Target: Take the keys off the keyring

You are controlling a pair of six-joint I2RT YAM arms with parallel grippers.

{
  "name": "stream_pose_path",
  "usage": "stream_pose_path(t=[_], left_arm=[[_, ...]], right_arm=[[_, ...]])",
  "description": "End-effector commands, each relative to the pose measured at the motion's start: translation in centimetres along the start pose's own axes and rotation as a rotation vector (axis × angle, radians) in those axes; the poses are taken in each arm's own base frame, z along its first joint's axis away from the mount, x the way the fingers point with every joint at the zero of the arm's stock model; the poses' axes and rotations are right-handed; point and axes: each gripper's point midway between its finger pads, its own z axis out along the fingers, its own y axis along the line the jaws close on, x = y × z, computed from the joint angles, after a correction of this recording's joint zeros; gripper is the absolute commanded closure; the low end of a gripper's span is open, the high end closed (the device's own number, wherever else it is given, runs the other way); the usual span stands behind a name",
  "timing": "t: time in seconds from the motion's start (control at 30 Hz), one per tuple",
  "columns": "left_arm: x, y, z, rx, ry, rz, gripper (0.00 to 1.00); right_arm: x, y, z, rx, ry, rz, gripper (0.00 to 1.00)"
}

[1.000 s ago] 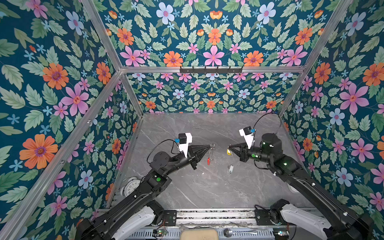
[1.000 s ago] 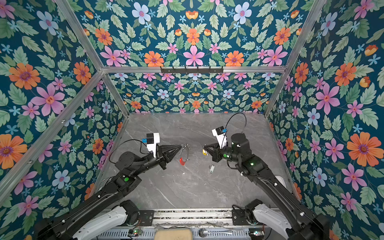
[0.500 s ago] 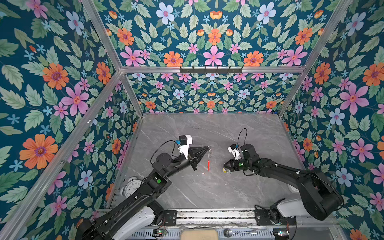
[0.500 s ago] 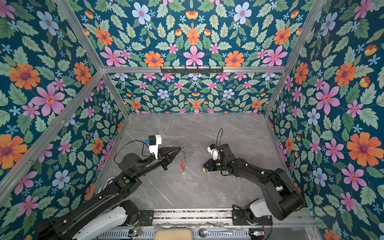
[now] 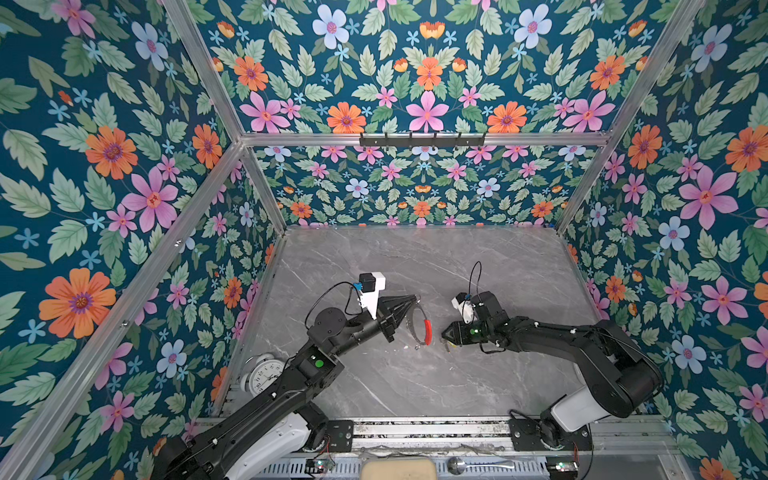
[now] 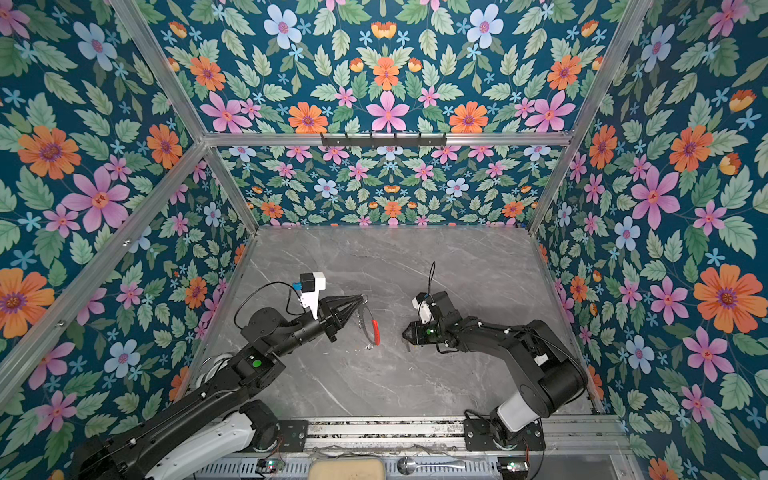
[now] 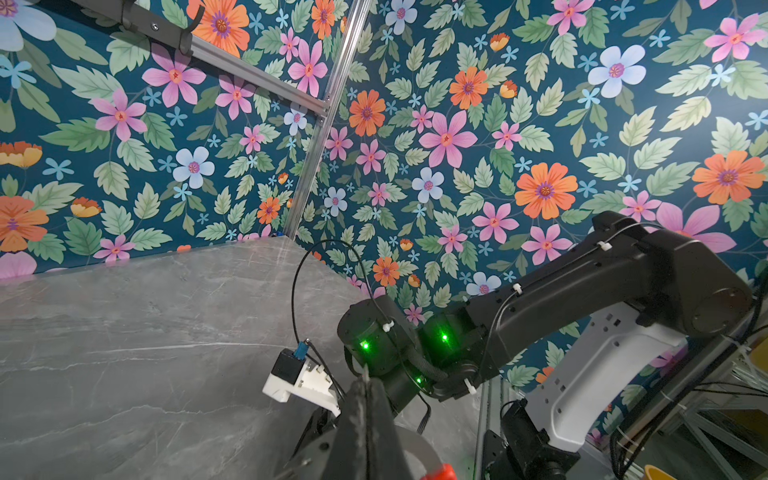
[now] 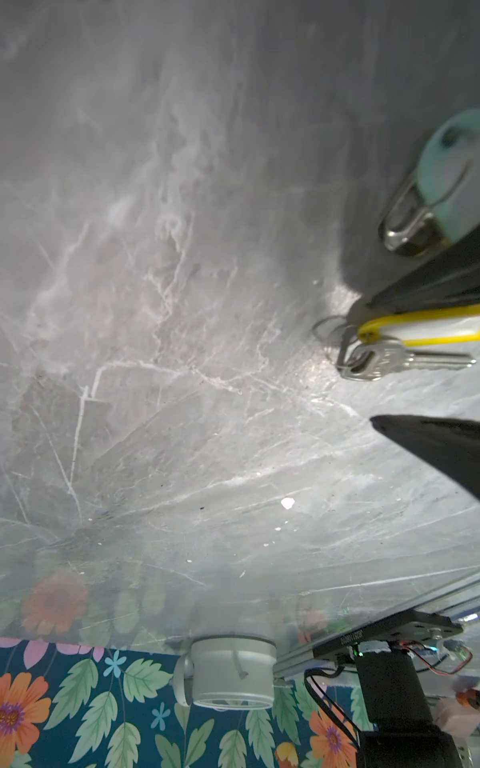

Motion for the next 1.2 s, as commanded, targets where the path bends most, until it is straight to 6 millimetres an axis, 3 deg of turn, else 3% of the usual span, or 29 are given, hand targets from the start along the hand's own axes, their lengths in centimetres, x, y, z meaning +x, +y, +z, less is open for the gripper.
stream_pose_path(t=[0.0,0.1,0.2,0.3,0.43,0.57,0.67,0.8,1.0,1.07,1.17], left_arm=[[-0.5,0.1,-0.1,-0.011,-0.024,0.004,1.0],[-0.5,0.3,-0.1,-0.024,-0.022,0.002,1.0],[-0.5,0.4,-0.1,-0.028,-0.021,0.003,1.0],[-0.5,0.5,0.1,-0.033,-0.02,0.001,1.0],[-0.6,0.6,0.3,-0.035,-0.021,0.001,1.0],[-0.7,0.6,0.5,-0.034,-0.024,0.001,1.0],[-0.8,0.5,0.6,-0.028,-0.025,-0.003,1.0],[-1.1,0.3,0.8,-0.018,-0.027,-0.007,1.0],[-1.2,0.1,0.8,-0.005,-0.025,-0.013,1.0],[-1.2,0.0,0.8,-0.005,-0.027,-0.013,1.0],[-1.2,0.1,0.7,-0.011,-0.026,-0.01,1.0]], right_arm=[[-1.4,0.0,-1.4,0.047,-0.07,-0.017,0.52],[-3.0,1.2,-4.0,0.059,-0.141,-0.04,0.49],[-5.0,3.9,-7.7,0.029,-0.244,-0.089,0.47],[-6.8,8.0,-12.0,-0.056,-0.343,-0.184,0.46],[-7.7,14.8,-17.1,-0.232,-0.456,-0.361,0.45],[-7.4,19.4,-20.1,-0.35,-0.525,-0.485,0.4],[-7.1,21.4,-20.2,-0.404,-0.507,-0.54,0.37],[-6.3,22.8,-18.0,-0.413,-0.421,-0.601,0.36],[-6.5,22.2,-14.7,-0.301,-0.372,-0.635,0.36],[-6.6,22.0,-14.1,-0.291,-0.361,-0.634,0.4],[-6.4,21.8,-13.3,-0.292,-0.339,-0.63,0.55]])
